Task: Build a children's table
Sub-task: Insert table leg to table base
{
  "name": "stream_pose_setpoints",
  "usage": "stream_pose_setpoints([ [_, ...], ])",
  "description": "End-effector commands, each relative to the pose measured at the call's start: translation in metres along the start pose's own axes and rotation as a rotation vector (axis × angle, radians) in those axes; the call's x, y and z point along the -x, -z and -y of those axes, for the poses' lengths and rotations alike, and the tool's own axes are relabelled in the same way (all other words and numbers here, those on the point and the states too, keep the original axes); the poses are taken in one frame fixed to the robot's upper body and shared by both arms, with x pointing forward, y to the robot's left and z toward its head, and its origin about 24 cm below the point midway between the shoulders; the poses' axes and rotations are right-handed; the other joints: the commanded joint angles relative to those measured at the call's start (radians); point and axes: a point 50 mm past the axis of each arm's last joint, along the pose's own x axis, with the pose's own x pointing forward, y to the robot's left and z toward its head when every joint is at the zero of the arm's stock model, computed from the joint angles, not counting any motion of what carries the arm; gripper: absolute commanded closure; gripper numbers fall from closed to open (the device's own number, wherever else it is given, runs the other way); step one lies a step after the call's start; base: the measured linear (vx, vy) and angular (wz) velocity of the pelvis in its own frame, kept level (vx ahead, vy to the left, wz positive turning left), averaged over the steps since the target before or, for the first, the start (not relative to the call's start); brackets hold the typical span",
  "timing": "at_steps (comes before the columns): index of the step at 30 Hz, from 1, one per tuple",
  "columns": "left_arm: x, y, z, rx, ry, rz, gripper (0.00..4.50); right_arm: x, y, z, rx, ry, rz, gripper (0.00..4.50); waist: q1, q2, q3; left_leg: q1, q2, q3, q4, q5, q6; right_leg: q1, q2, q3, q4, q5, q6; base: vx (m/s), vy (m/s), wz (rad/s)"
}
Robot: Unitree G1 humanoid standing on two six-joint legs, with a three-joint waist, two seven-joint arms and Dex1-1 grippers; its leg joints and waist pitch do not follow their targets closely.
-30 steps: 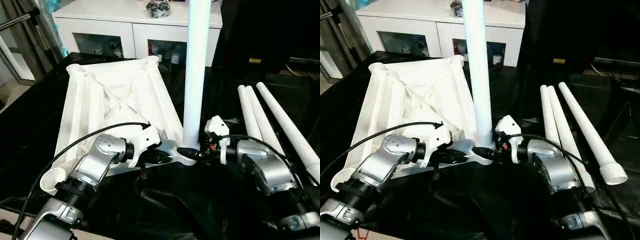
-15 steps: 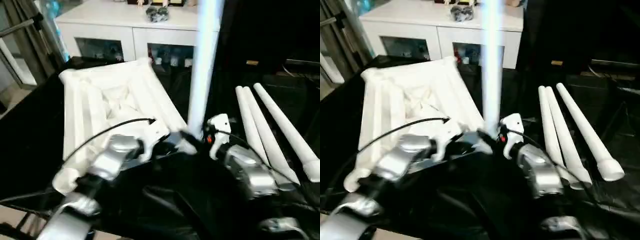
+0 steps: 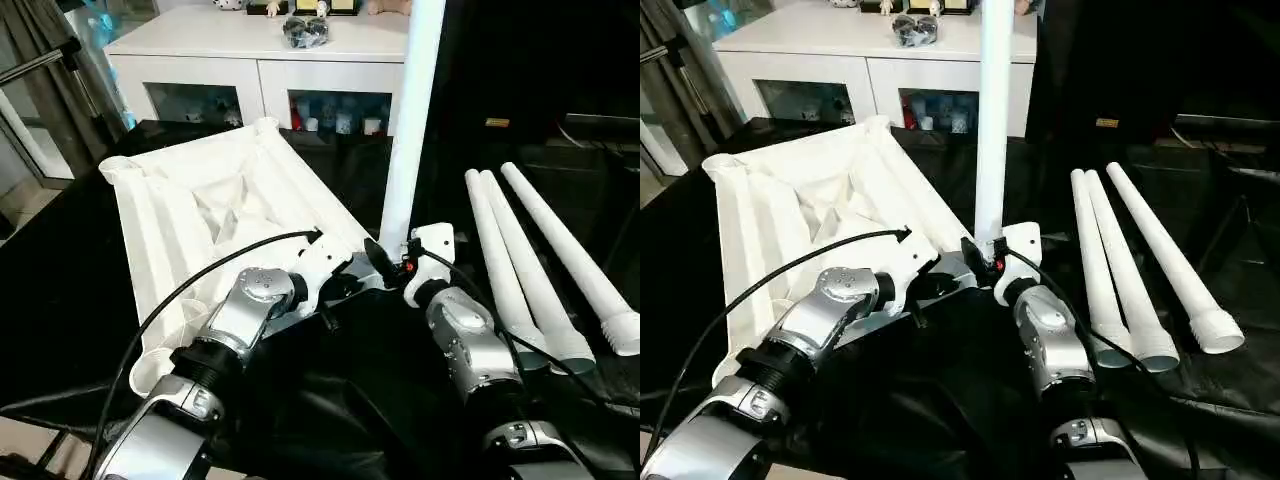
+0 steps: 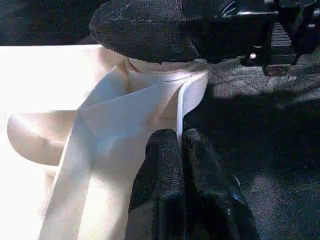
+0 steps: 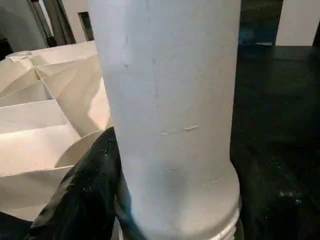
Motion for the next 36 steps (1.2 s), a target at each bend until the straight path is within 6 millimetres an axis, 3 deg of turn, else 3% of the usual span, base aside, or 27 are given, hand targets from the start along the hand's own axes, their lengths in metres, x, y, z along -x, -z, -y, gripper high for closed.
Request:
stream_pose_setpoints([
  [1,0.002,-0.009,-0.004,-0.026,-0.028,0.06,4.5,0.001,0.026,-0.018,-0.062,-0.05,-0.095,1.86,-0.003,-0.013,-0.042,0.014,0.041,-0.024,-0.084,-0.385,0.016,0.018,-0.073,0.029,-0.116,-0.495,-0.149,0.0,0.0,0.0],
  [7,0.009,-0.004,-0.004,-0.052,0.006,0.054,4.5,-0.001,0.02,-0.015,0.008,-0.1,-0.079,1.86,-0.005,-0.017,-0.041,0.009,0.044,-0.025,-0.088,-0.364,0.022,0.019,-0.075,0.03,-0.115,-0.507,-0.139,0.0,0.0,0.0],
  [8,0.009,-0.004,-0.004,-0.054,0.008,0.054,4.5,-0.001,0.019,-0.015,0.01,-0.105,-0.077,1.3,-0.004,-0.016,-0.041,0.009,0.044,-0.025,-0.087,-0.365,0.023,0.018,-0.075,0.03,-0.116,-0.509,-0.139,0.0,0.0,0.0],
  [9,0.01,-0.003,-0.004,-0.055,0.021,0.06,4.5,-0.001,0.018,-0.014,0.006,-0.114,-0.072,1.16,-0.006,-0.021,-0.042,0.007,0.044,-0.024,-0.087,-0.358,0.026,0.019,-0.074,0.031,-0.115,-0.499,-0.141,0.0,0.0,0.0],
  [11,0.012,-0.003,-0.004,-0.063,0.033,0.061,4.5,0.0,0.014,-0.011,0.013,-0.138,-0.06,1.16,-0.006,-0.018,-0.042,0.005,0.044,-0.024,-0.088,-0.348,0.029,0.021,-0.074,0.031,-0.112,-0.482,-0.146,0.0,0.0,0.0],
  [13,0.014,-0.002,-0.003,-0.071,0.044,0.061,4.5,0.001,0.009,-0.008,0.023,-0.157,-0.047,0.81,-0.005,-0.021,-0.047,0.004,0.047,-0.021,-0.086,-0.311,0.038,0.023,-0.074,0.033,-0.106,-0.412,-0.167,0.0,0.0,0.0],
  [22,0.021,0.003,0.0,-0.09,0.103,0.055,4.5,0.014,-0.005,0.008,0.071,-0.264,-0.025,0.09,0.003,-0.023,-0.056,-0.005,0.048,-0.013,-0.07,-0.169,0.101,0.039,-0.069,0.028,-0.079,-0.146,-0.239,0.0,0.0,0.0],
  [29,0.031,0.011,0.0,-0.111,0.156,0.026,4.5,0.039,-0.025,0.026,0.092,-0.443,-0.053,0.09,0.008,-0.023,-0.061,-0.003,0.05,-0.012,-0.064,-0.127,0.134,0.047,-0.068,0.026,-0.07,-0.054,-0.257,0.0,0.0,0.0],
  [36,0.044,0.018,0.0,-0.137,0.231,-0.013,4.5,0.062,-0.037,0.04,0.177,-0.612,-0.194,0.09,0.012,-0.026,-0.058,-0.001,0.05,-0.009,-0.062,-0.142,0.127,0.046,-0.067,0.023,-0.074,-0.108,-0.258,0.0,0.0,0.0],
])
